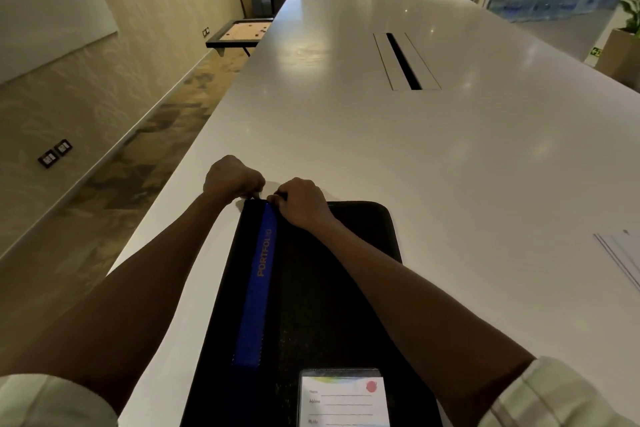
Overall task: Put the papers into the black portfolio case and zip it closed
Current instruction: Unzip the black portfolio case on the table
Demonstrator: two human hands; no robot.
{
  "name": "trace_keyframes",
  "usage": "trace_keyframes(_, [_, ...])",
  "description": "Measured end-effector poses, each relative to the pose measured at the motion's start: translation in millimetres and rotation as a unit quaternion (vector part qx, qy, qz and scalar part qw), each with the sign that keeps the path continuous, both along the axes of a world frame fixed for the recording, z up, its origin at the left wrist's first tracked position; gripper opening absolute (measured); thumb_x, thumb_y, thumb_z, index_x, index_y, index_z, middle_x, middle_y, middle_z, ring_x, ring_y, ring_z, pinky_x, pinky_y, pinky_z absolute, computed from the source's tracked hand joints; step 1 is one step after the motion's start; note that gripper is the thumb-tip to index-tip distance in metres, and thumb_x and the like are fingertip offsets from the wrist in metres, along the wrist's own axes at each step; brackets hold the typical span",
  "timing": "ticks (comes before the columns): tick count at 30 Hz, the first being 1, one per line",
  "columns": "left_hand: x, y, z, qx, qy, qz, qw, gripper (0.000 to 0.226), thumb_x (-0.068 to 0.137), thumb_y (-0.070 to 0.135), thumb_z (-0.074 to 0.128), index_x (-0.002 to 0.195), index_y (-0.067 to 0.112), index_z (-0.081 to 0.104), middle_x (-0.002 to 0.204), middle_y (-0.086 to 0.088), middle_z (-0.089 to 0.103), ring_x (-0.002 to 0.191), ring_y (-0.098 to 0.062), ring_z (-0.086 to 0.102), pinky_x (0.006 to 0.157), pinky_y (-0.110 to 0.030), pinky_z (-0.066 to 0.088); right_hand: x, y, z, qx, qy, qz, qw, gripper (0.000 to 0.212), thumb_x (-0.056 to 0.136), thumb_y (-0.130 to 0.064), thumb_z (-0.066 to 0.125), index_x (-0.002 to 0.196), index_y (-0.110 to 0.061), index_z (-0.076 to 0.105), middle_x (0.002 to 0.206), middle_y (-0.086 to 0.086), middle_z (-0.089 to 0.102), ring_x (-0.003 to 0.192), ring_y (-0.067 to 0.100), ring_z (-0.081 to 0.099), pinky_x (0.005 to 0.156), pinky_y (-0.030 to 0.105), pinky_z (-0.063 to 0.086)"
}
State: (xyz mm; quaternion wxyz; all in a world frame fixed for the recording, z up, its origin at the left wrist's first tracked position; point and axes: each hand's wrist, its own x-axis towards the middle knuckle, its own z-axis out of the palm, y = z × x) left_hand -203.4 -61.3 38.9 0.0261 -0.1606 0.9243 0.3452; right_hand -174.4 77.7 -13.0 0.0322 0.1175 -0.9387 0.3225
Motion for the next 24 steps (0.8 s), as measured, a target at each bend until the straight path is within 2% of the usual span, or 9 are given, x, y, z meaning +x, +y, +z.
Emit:
trace_keyframes(3, [-0.5,-0.7,1.3,0.012,0.006,-0.002,1.000,0.010,0.060,0.010,0.067,0.063,0.001,0.067,0.053,-0.006,0.070,0.060,-0.018,0.071,0.069,-0.031,0.059,-8.5,-11.4,6.1,-0.019,-0.074,-0.034,0.996,0.039,0.087,-0.046,0.063,0.096,-0.010,0.072,0.097,0.010,0.071,0.090,0.028,0.065,0.076,0.037,0.050])
trace_keyframes(7, [-2.3,-5.9,0.5,0.034,-0.008,-0.036,0.999,0.007,0.061,0.008,0.063,0.058,0.002,0.064,0.051,-0.004,0.068,0.057,-0.015,0.068,0.056,-0.021,0.045,-19.8,-17.7,13.0,-0.049,-0.135,-0.067,0.987,0.046,0.080,-0.048,0.070,0.107,-0.011,0.070,0.106,0.011,0.070,0.097,0.029,0.065,0.076,0.035,0.051])
trace_keyframes(9, [-5.3,-8.5,1.1,0.082,-0.036,-0.047,0.995,0.013,0.074,0.011,0.064,0.079,0.000,0.069,0.071,-0.008,0.073,0.065,-0.015,0.066,0.056,-0.021,0.041,-23.8,-20.0,15.8,-0.051,-0.149,-0.074,0.985,0.047,0.079,-0.046,0.071,0.108,-0.009,0.069,0.107,0.012,0.069,0.098,0.030,0.065,0.073,0.033,0.050])
trace_keyframes(11, [-6.6,-13.1,-1.6,0.076,-0.036,-0.073,0.994,0.021,0.088,0.017,0.059,0.096,-0.001,0.067,0.086,-0.012,0.070,0.074,-0.020,0.063,0.057,-0.020,0.041,-26.3,-22.8,19.0,-0.051,-0.159,-0.078,0.983,0.051,0.076,-0.049,0.072,0.103,-0.006,0.065,0.103,0.011,0.068,0.096,0.030,0.065,0.071,0.034,0.050])
trace_keyframes(14, [-5.2,-23.1,-3.8,0.066,-0.045,-0.124,0.989,0.021,0.089,0.009,0.056,0.097,-0.008,0.067,0.080,-0.011,0.067,0.072,-0.022,0.062,0.062,-0.026,0.045,-27.7,-28.1,25.7,-0.049,-0.177,-0.096,0.978,0.051,0.071,-0.050,0.075,0.098,-0.010,0.057,0.099,0.008,0.063,0.092,0.028,0.062,0.069,0.032,0.045])
trace_keyframes(16, [0.1,-34.9,-4.1,0.057,-0.055,-0.177,0.981,0.016,0.088,0.009,0.060,0.098,0.003,0.071,0.083,-0.008,0.072,0.075,-0.019,0.066,0.065,-0.027,0.047,-30.6,-31.7,28.4,-0.058,-0.196,-0.111,0.973,0.043,0.073,-0.040,0.073,0.100,-0.011,0.058,0.104,0.008,0.065,0.094,0.028,0.062,0.070,0.030,0.045])
trace_keyframes(19, [7.0,-50.7,-4.1,0.021,-0.014,-0.252,0.967,0.020,0.082,0.008,0.071,0.100,0.017,0.071,0.083,0.002,0.076,0.074,0.000,0.068,0.066,-0.017,0.046,-33.1,-37.3,29.5,-0.076,-0.214,-0.130,0.965,0.027,0.074,-0.029,0.069,0.090,-0.012,0.058,0.097,0.006,0.064,0.089,0.025,0.062,0.072,0.030,0.050])
trace_keyframes(22, [9.5,-60.8,-9.9,0.042,0.010,-0.276,0.960,0.027,0.079,0.009,0.077,0.105,0.014,0.070,0.084,0.003,0.077,0.082,-0.002,0.070,0.075,-0.020,0.048,-34.2,-43.8,28.4,-0.070,-0.224,-0.143,0.962,0.037,0.076,-0.026,0.068,0.109,-0.010,0.060,0.106,0.007,0.065,0.098,0.027,0.063,0.089,0.038,0.052])
trace_keyframes(24, [9.4,-64.0,-11.5,0.053,0.019,-0.275,0.960,0.030,0.078,0.009,0.079,0.107,0.011,0.068,0.085,0.001,0.077,0.084,-0.005,0.071,0.075,-0.017,0.048,-35.4,-47.5,29.6,-0.055,-0.228,-0.144,0.961,0.043,0.075,-0.025,0.071,0.114,-0.010,0.059,0.109,0.008,0.065,0.101,0.028,0.063,0.093,0.040,0.051])
